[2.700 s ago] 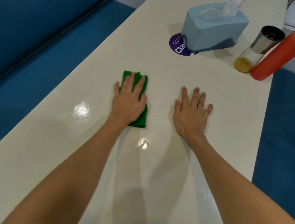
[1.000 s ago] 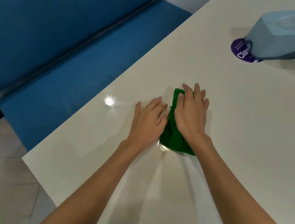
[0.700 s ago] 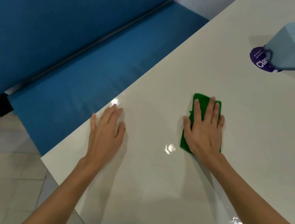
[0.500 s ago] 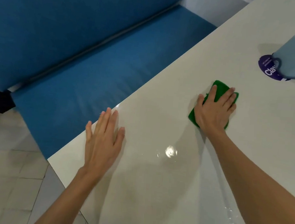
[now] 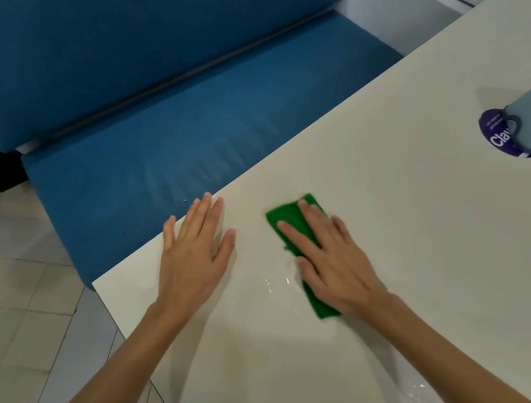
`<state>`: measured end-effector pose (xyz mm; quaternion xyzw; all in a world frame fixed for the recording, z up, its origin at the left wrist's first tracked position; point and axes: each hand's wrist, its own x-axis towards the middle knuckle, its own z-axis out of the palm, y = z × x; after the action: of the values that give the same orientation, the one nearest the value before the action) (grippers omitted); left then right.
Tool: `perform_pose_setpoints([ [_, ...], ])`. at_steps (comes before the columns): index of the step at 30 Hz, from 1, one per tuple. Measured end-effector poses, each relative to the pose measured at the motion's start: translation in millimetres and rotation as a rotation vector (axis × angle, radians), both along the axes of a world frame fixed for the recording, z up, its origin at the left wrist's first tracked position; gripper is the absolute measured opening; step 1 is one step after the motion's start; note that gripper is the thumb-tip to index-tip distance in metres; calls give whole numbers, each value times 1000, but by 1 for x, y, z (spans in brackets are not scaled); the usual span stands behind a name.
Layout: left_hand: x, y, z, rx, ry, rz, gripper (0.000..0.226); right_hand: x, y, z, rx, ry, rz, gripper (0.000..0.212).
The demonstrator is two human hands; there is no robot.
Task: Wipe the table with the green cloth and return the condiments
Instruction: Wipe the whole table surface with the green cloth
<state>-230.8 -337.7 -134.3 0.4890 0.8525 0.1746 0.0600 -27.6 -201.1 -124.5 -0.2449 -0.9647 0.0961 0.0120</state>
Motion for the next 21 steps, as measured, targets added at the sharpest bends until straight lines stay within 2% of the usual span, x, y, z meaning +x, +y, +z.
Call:
perform_pose_setpoints([
  [2, 1, 1, 0, -3, -1, 3, 58, 16, 25, 0, 15, -13, -86, 62],
  [6, 2, 4, 1, -5, 7, 15, 58, -5, 89, 2, 40, -45, -418, 71],
  [10, 4, 6, 1, 6, -11, 32, 58, -73, 106, 5, -4, -37, -630, 59],
  [12, 3, 6, 1, 21, -23, 35, 57, -102, 91, 4, 5, -27, -566, 57],
  [17, -1, 1, 6, 174, -202, 81, 46, -103, 15, 2, -24, -16, -125, 72],
  [19, -4, -6, 8, 176, -167, 118, 44, -76, -4, 2, -29, -24, 66, 68],
  [21, -10, -16, 8, 103, -53, 137, 47, -48, -1, 1, -6, -62, 181, 66],
])
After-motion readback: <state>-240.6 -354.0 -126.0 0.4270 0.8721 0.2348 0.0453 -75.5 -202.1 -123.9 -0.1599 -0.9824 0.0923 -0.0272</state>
